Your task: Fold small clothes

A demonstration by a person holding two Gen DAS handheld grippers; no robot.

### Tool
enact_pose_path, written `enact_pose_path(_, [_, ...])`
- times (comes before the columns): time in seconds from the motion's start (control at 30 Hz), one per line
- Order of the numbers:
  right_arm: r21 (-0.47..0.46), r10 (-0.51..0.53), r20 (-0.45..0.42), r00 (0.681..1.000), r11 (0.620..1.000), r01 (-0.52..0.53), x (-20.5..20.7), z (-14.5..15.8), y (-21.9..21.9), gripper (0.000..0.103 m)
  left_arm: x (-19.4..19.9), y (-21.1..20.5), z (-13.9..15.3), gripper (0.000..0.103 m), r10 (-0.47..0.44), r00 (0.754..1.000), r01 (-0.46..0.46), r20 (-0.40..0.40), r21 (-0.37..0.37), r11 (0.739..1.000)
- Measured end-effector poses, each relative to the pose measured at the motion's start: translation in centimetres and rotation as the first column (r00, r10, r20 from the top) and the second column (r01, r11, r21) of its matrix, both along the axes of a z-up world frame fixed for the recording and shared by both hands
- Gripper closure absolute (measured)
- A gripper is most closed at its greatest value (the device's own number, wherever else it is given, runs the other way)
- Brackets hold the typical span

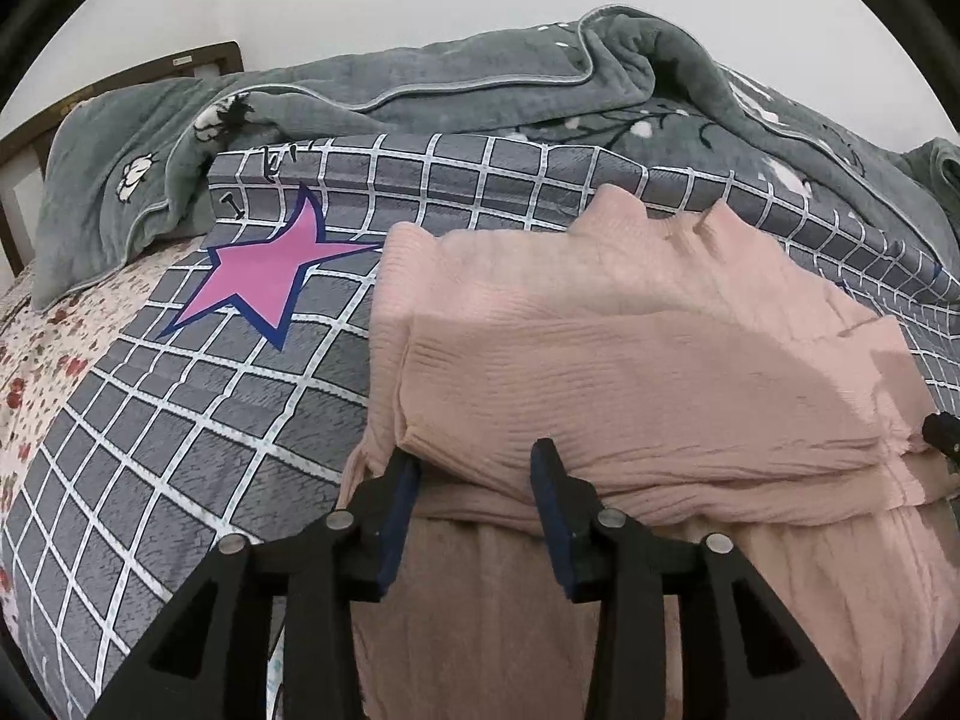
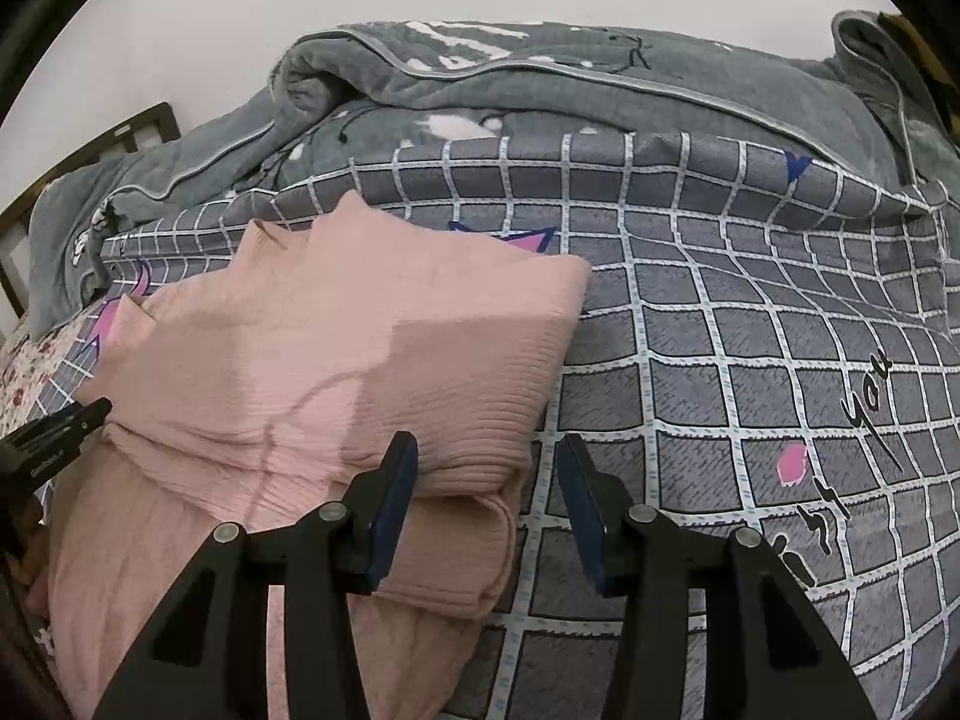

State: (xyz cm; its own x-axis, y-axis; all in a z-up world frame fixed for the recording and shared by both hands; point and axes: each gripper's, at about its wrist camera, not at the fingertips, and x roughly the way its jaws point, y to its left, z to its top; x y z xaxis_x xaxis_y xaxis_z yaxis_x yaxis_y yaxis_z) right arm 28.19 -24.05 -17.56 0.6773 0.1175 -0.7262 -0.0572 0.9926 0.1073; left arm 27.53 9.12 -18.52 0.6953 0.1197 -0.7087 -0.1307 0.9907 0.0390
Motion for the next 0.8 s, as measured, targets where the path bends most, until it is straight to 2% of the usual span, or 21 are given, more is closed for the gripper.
enact_pose_path(0.13, [-0.007,0.010,0.000,1.000,1.000,-0.010,0.0,0.0,0.2,0.055,-0.1,0.4,0.0,0.054,0.025,1.000,-0.025,-0.004,-0.016,1.000])
enact_pose_path(0.3, [0.024,-0.001,-0.012,1.000,1.000,0.001,0.1,-0.1,-0.4,0.055,-0.1,1.1,-0.1,0.051,0.035,0.999,-0.036,-0.009,-0.059,0.998])
enact_pose_path(0.57, [0.021,-0.006,-0.016,1.000,1.000,0.007,0.2,-0.2,-0.3,0.054,-0.3,0.4,0.1,0.050,0.041,0.999,-0.041,-0.002,-0.004,0.999])
enact_pose_path(0.8, [0.029,-0.013,-0.015,1.000,0.999,0.014,0.2,-0.2,-0.5,0.052,-0.4,0.2,0.1,0.050,0.043,0.999,-0.043,-0.002,0.011,0.999])
